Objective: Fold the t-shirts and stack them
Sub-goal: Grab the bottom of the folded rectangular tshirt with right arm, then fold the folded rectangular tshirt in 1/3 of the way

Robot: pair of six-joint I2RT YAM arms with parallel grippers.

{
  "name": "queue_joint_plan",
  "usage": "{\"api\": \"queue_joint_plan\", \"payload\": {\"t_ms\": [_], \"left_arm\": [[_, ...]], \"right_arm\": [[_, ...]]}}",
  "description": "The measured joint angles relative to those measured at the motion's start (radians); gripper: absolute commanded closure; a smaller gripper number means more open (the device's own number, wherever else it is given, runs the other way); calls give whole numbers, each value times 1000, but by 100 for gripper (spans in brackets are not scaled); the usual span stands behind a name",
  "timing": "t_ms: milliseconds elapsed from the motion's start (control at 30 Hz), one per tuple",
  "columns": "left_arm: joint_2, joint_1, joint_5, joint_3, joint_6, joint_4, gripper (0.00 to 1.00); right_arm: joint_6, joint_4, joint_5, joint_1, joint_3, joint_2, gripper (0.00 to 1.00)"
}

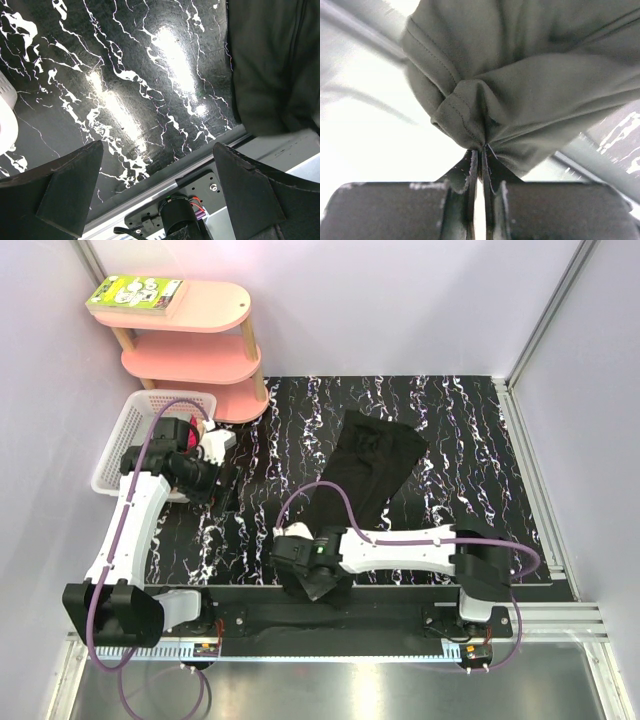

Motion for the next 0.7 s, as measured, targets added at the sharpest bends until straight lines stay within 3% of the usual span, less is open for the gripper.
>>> {"api": "queue_joint_plan", "payload": {"t_ms": [200,500,700], "left_arm": [[2,0,13,0,-1,4,2],[2,0,12,0,0,3,2],[2,0,13,7,0,3,2]], "right_arm": [[22,-55,-8,16,13,-80,100],[-31,-101,3,-121,23,-93,100],[-56,-82,-11,-140,22,-92,100]]}}
